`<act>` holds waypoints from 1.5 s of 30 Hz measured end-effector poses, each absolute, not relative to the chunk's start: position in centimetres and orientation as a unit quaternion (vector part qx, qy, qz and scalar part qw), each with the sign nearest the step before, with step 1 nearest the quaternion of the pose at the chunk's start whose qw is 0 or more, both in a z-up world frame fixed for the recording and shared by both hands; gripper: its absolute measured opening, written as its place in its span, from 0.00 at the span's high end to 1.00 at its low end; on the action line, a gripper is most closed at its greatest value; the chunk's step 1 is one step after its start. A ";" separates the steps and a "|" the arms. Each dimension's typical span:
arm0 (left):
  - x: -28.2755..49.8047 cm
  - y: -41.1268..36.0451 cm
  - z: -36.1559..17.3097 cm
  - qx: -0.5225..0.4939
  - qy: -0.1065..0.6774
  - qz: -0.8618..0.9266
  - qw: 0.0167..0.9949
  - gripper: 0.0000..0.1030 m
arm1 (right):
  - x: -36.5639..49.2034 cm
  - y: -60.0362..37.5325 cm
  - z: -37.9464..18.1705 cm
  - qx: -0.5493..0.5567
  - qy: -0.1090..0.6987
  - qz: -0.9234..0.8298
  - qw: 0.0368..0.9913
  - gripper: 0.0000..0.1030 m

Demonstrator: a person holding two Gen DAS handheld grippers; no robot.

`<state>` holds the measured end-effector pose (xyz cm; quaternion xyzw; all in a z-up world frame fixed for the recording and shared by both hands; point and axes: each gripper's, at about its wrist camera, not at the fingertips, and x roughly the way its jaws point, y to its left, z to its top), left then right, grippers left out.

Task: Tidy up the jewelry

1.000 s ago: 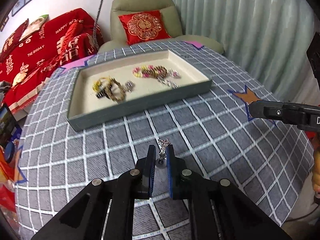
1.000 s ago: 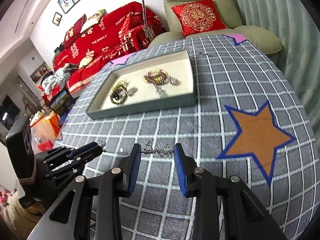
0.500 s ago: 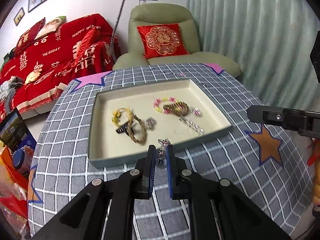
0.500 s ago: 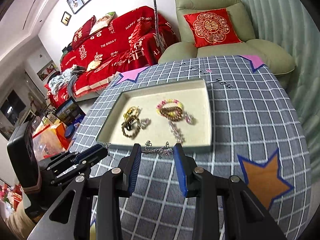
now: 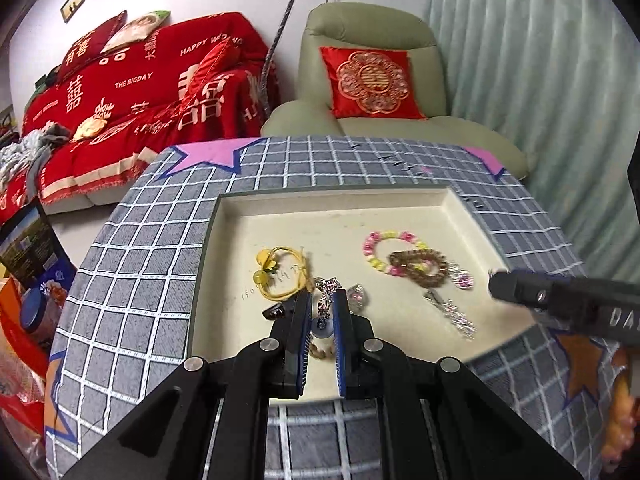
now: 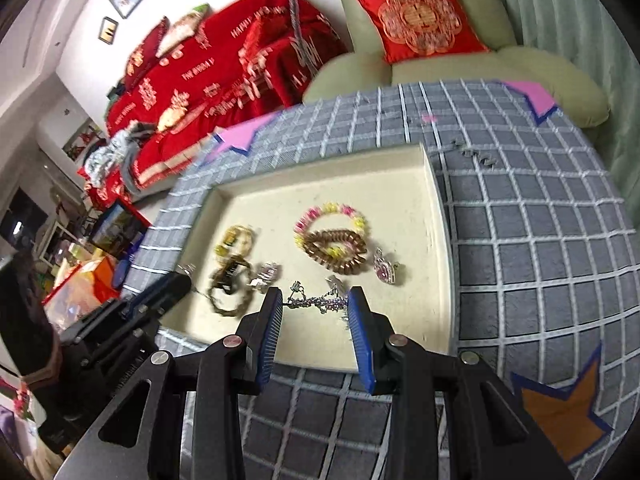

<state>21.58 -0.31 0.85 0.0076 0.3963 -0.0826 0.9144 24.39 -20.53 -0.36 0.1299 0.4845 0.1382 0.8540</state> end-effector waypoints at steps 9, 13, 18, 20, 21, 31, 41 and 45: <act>22.5 -1.3 -1.7 0.031 0.413 -0.071 0.907 0.80 | 26.0 -19.7 -4.1 0.101 0.510 0.115 0.847 0.65; 22.6 -1.4 -2.0 0.035 0.415 -0.063 0.907 0.80 | 26.4 -19.4 -5.0 0.090 0.519 0.110 0.843 0.64; 22.4 -1.6 -2.0 0.045 0.413 -0.056 0.908 0.80 | 26.5 -19.4 -5.3 0.093 0.525 0.109 0.839 0.57; 22.3 -1.5 -1.9 0.046 0.411 -0.054 0.909 0.80 | 26.4 -19.5 -4.9 0.098 0.520 0.113 0.841 0.47; 22.1 -1.5 -1.8 0.044 0.409 -0.053 0.910 0.80 | 26.3 -19.5 -4.6 0.098 0.515 0.111 0.844 0.40; 19.8 -0.8 -0.2 0.033 0.387 -0.046 0.920 0.80 | 22.8 -21.3 -1.3 0.122 0.462 0.089 0.874 0.23; 16.6 -0.2 0.5 0.015 0.380 -0.041 0.924 0.29 | 16.8 -20.6 -0.2 0.079 0.416 0.049 0.904 0.20; 14.5 0.1 0.5 0.019 0.349 -0.012 0.937 0.00 | 14.9 -20.0 -0.2 0.053 0.397 0.039 0.915 0.18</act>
